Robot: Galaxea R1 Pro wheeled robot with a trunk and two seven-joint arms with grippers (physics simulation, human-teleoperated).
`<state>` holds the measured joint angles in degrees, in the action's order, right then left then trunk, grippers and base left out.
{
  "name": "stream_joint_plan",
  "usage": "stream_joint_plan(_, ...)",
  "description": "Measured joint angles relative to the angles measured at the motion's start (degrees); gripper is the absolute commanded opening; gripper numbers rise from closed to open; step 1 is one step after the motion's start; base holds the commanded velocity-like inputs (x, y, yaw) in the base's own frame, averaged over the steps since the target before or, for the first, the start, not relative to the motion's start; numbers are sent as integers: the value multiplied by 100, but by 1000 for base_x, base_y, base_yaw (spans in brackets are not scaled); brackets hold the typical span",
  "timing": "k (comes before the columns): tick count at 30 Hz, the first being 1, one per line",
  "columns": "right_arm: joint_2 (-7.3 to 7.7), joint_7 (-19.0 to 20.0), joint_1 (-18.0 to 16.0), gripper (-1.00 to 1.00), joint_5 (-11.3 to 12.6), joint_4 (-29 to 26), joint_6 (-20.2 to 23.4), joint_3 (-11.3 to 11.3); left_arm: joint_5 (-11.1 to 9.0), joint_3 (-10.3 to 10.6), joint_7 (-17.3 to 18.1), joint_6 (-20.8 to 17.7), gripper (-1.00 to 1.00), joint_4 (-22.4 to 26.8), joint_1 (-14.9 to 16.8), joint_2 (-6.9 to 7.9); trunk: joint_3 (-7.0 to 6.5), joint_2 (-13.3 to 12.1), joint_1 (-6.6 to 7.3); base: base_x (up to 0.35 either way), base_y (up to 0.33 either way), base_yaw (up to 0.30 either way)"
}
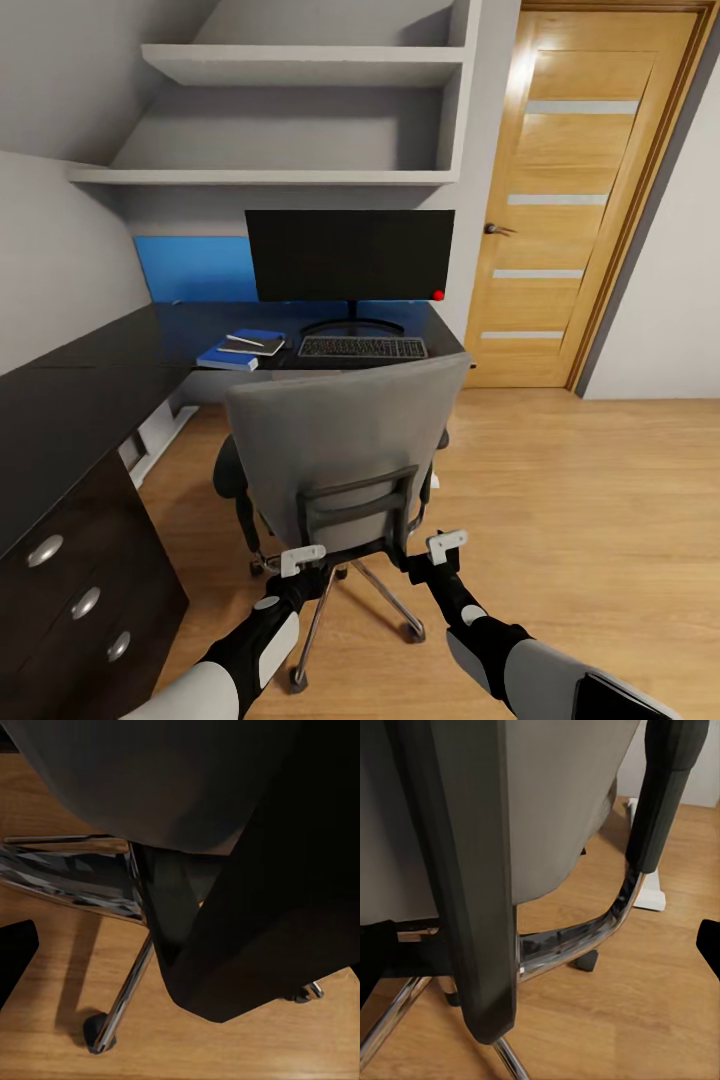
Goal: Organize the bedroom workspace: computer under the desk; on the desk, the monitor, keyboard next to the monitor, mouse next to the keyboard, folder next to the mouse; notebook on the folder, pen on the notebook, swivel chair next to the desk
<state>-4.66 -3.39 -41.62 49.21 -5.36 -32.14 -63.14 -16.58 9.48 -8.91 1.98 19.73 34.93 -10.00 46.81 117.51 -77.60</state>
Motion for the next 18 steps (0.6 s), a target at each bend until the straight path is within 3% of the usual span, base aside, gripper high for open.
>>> stream_joint_plan(8, 7, -2, 4, 100, -1, 0, 0, 8, 3, 8, -1, 12, 100, -54, -1, 0, 0, 0, 1, 46, 0, 0)
stream_joint_plan(14, 9, -3, 16, 100, 0, 0, -9, 9, 3, -4, -1, 255, 100, -70, 0, 0, 0, 0, 0, 41, 0, 0)
stream_joint_plan(18, 9, -3, 17, 100, 0, 0, -7, 9, 1, -4, -1, 263, 100, -71, 0, 0, 0, 0, -3, -225, 0, 0)
